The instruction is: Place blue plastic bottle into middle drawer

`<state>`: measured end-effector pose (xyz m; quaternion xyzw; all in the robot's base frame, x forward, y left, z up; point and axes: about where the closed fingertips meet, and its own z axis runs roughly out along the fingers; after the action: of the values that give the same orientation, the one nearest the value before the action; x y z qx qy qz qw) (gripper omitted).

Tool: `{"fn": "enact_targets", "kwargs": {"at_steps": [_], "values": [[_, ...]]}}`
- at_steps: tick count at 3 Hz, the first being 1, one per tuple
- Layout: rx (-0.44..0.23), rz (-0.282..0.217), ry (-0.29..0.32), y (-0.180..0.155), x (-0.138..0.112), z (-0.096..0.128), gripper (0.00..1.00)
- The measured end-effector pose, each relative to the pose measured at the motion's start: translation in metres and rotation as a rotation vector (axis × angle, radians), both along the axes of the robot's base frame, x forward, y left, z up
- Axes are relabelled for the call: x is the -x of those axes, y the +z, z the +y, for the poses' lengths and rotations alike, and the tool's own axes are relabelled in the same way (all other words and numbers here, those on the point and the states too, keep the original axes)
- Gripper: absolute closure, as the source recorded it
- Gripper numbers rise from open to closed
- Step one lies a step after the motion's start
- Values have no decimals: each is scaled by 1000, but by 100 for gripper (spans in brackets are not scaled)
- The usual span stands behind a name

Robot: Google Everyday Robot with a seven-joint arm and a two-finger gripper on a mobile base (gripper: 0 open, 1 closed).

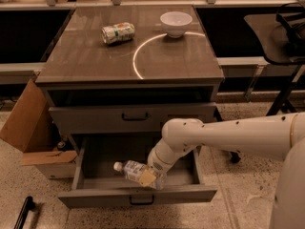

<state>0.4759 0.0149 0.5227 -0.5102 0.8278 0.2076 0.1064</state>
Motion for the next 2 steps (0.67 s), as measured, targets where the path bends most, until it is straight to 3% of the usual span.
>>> {"fn": "enact_targets", "kwargs": {"at_steps": [2], "values": [[-51, -115, -63, -24, -44, -17, 100]]}}
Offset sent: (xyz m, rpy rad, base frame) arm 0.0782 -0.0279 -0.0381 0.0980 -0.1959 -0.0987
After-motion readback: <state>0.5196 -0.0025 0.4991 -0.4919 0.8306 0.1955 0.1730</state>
